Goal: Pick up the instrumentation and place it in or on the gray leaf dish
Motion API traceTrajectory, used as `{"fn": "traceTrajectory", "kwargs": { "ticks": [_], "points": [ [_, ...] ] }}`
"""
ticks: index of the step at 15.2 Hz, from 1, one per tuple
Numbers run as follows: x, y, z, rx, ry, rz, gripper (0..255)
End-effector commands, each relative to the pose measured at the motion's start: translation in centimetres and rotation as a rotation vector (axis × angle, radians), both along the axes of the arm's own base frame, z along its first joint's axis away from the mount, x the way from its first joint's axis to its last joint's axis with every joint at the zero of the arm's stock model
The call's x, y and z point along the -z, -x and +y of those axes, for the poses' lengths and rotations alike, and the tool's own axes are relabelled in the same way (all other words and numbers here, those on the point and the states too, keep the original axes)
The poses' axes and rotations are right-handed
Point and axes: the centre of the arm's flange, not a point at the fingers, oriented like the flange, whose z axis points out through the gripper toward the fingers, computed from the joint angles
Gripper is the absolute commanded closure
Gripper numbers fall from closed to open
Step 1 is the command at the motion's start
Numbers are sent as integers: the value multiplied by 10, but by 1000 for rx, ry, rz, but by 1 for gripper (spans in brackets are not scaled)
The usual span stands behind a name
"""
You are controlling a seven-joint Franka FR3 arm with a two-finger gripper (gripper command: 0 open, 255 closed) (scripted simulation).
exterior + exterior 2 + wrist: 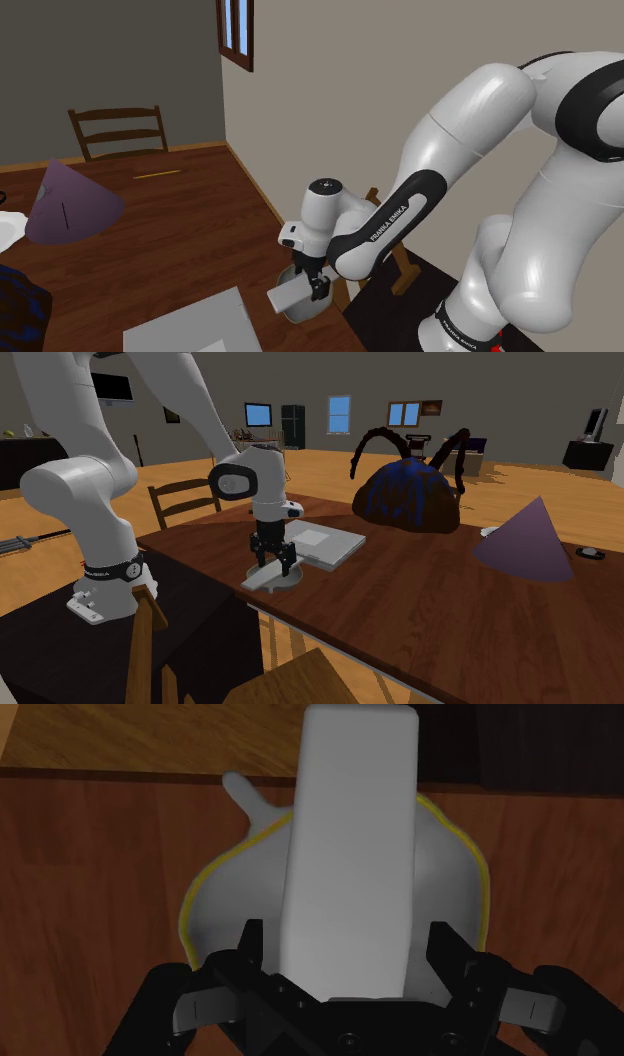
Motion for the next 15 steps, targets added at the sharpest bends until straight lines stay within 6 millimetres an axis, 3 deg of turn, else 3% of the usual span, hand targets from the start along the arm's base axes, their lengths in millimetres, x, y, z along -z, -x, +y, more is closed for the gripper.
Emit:
{"fn": "traceTrajectory", "kwargs": {
  "ticks": [1, 3, 7, 15],
  "points": [
    [0, 0, 0, 0, 0, 0, 0],
    [0, 0, 0, 0, 0, 0, 0],
    [-50, 0, -1, 0, 0, 0, 0],
    [-50, 0, -1, 0, 0, 0, 0]
  ]
}}
